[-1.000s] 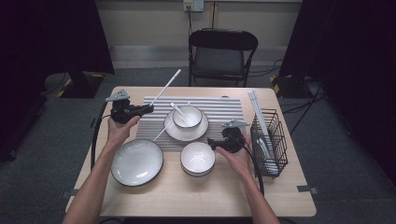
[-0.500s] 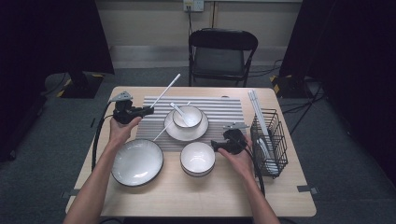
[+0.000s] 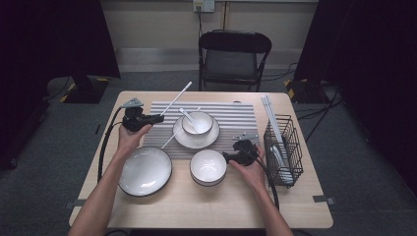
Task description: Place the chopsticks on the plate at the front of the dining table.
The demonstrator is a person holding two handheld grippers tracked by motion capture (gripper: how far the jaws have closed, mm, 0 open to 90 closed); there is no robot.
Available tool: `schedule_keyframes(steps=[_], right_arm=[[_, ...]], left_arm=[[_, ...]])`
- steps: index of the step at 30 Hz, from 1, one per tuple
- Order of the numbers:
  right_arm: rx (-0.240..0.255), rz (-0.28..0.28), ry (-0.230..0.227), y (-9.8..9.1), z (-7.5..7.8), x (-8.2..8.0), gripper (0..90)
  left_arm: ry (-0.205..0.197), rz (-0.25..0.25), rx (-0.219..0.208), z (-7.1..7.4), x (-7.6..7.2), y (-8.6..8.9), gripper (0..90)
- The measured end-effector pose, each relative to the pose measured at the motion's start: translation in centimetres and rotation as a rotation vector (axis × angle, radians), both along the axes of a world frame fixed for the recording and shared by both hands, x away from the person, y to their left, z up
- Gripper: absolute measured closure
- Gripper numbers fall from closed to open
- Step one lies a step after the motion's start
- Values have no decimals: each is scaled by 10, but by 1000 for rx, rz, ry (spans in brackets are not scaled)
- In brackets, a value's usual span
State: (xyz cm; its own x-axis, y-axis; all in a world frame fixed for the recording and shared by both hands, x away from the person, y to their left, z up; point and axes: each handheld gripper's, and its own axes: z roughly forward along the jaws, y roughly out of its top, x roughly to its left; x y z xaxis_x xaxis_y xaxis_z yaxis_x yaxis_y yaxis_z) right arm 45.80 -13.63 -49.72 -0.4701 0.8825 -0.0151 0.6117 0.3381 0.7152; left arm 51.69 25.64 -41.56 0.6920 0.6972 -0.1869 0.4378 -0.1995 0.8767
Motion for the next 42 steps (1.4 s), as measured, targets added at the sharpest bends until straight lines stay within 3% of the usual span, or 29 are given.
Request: schedule_keyframes(steps=[3, 10, 23, 35, 38, 42], right_arm=[[20, 5, -34, -2, -4, -3, 178], [12, -7, -39, -1, -4, -4, 182], [14, -6, -39, -1, -4, -4, 182], [13, -8, -40, -1, -4, -4, 183], [13, -10, -40, -1, -4, -5, 184], [12, -12, -40, -1, -4, -5, 185]], left_arm=[[11, 3, 10, -3, 1, -2, 860], [23, 8, 13, -8, 2, -4, 859], [81, 43, 5, -29, 8, 5, 859], [116, 47, 20, -42, 9, 0, 859], [127, 48, 42, -47, 9, 0, 859], [129, 44, 40, -45, 9, -2, 859]])
